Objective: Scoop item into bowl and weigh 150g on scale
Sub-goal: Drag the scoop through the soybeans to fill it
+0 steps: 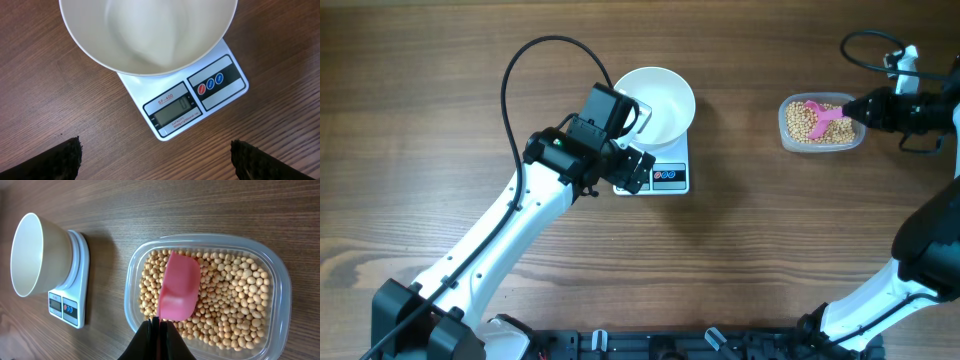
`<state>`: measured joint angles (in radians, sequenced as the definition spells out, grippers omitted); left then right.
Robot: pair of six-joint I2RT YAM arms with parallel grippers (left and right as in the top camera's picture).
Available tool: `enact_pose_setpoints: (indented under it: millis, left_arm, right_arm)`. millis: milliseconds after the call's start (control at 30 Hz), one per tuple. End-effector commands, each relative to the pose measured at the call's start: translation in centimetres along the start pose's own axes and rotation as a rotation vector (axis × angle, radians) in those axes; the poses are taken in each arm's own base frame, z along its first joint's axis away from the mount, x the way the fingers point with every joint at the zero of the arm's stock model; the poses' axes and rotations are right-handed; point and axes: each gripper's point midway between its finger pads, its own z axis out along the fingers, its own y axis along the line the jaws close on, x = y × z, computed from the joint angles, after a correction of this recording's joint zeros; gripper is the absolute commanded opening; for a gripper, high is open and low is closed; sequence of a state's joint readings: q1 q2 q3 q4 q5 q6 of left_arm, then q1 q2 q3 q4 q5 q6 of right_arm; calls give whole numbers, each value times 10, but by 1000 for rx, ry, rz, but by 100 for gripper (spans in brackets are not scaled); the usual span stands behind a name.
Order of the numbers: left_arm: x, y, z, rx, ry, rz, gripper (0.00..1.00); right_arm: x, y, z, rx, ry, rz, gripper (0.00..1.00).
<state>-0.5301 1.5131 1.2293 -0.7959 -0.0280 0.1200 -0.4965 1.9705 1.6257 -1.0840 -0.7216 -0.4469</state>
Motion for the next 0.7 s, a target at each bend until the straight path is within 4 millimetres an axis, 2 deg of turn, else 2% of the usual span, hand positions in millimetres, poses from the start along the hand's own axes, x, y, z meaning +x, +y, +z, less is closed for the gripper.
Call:
enact_pose_setpoints:
  millis: [0, 133, 300, 667]
  left_arm:
    - [2, 0, 4, 6, 10, 3, 100]
    - [2, 0, 4, 6, 10, 3, 100]
    - [2, 0, 4, 6, 10, 2, 100]
    - [2, 0, 4, 6, 10, 3, 100]
  right_arm:
    - [14, 4, 23, -50, 54, 28, 4]
    - [13, 4, 16, -85, 29, 58, 4]
    - [11, -8, -1, -111, -30, 108, 4]
    - [7, -20, -16, -130, -99, 135, 4]
